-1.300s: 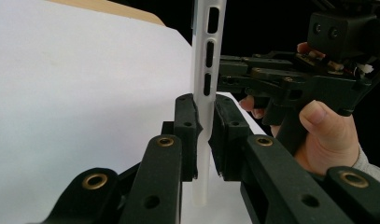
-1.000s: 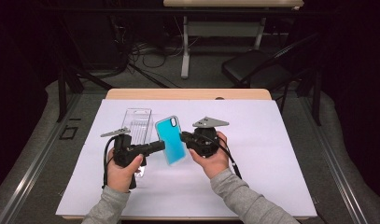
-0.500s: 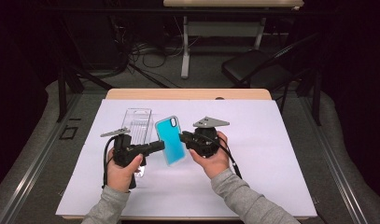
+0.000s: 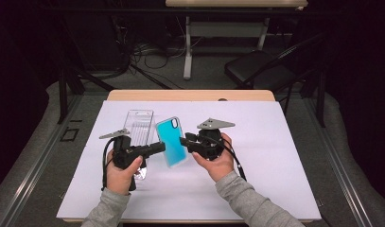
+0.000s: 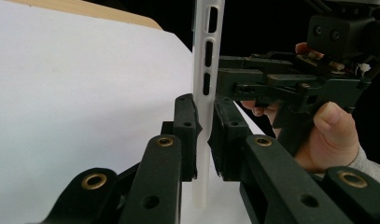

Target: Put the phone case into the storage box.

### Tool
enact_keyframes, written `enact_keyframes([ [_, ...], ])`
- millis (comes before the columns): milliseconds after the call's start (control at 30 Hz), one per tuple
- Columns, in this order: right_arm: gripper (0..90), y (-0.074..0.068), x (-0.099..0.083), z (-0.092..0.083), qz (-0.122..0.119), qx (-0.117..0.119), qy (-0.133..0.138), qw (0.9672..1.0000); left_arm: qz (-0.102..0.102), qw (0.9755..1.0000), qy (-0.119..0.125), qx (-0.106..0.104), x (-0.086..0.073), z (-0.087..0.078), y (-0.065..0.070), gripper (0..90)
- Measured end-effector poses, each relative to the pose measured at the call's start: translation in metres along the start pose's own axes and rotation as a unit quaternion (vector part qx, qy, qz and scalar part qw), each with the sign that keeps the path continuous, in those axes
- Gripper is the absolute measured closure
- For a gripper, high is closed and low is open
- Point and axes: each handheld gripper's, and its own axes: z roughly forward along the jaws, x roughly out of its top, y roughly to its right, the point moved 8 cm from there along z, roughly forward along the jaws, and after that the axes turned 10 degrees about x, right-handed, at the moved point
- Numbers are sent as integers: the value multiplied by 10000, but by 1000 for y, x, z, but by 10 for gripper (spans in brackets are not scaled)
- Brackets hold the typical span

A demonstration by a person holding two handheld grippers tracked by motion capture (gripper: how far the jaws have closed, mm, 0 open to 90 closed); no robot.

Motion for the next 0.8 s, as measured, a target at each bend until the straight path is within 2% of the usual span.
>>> enact_keyframes([
  [167,621,-1,0,-2,-64,56,11,10000,-9,10000,13,-1,1,-1,0,814],
  [400,563,-2,0,-4,-144,129,-27,9998,95,9999,-4,-71,1,-3,1,814],
  [800,539,-5,0,-13,-130,302,-48,9994,224,9996,-15,-149,2,-7,4,814],
])
